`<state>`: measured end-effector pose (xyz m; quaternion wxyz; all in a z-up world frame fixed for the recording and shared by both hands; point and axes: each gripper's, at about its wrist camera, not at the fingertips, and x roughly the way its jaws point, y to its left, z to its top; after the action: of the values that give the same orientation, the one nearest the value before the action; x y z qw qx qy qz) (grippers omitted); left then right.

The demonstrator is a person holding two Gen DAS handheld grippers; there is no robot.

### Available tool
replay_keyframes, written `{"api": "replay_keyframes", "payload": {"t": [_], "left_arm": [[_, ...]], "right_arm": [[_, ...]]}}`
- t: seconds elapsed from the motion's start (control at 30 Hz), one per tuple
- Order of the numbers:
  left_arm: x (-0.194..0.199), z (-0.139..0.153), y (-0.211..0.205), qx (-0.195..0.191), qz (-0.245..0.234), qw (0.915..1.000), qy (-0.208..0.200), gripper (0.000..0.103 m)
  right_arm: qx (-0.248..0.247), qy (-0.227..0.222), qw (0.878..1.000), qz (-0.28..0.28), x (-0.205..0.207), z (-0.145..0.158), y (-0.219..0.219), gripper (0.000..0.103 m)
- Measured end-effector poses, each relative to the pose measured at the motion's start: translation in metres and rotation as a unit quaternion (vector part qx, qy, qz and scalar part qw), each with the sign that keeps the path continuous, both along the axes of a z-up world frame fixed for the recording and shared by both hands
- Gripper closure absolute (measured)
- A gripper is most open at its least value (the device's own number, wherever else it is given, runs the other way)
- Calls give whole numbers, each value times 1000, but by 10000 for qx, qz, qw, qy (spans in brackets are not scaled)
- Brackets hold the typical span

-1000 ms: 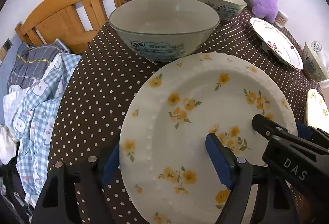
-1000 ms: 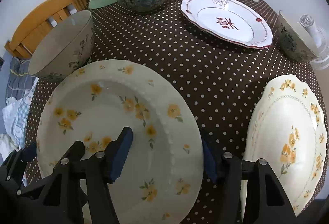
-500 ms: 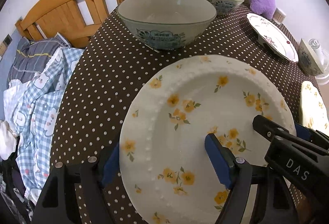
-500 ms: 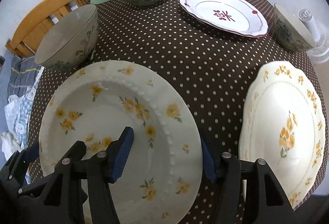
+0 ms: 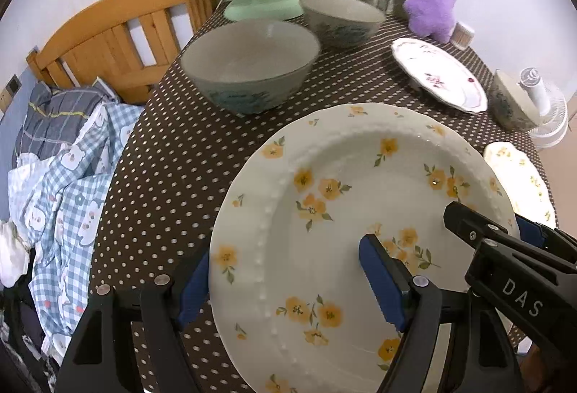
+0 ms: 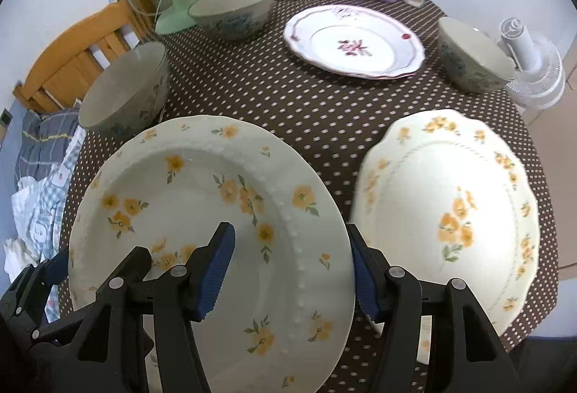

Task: Organize plates and bowls
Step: 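Lower the held plate onto the other yellow-flower plate with both tools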

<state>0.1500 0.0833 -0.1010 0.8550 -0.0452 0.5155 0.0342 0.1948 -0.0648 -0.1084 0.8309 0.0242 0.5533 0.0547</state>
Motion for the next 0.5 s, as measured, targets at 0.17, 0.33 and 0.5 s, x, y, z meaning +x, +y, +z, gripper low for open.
{"api": "replay_keyframes", "payload": {"t": [0.17,0.33,0.5], "left_arm": [[0,10,-26,3,-108,9999,-121,26],[1,15,-56,-15,-243,9995,-184,26],[4,16,-87,-42,-395,9990,-197,26]], "right_arm": [[9,-95,9999,-118,-1,10,-27,39],[-5,-148,9996,-250,-3,16,-59,39],[-38,-153,9990,-420,-5,17,-92,39]]}}
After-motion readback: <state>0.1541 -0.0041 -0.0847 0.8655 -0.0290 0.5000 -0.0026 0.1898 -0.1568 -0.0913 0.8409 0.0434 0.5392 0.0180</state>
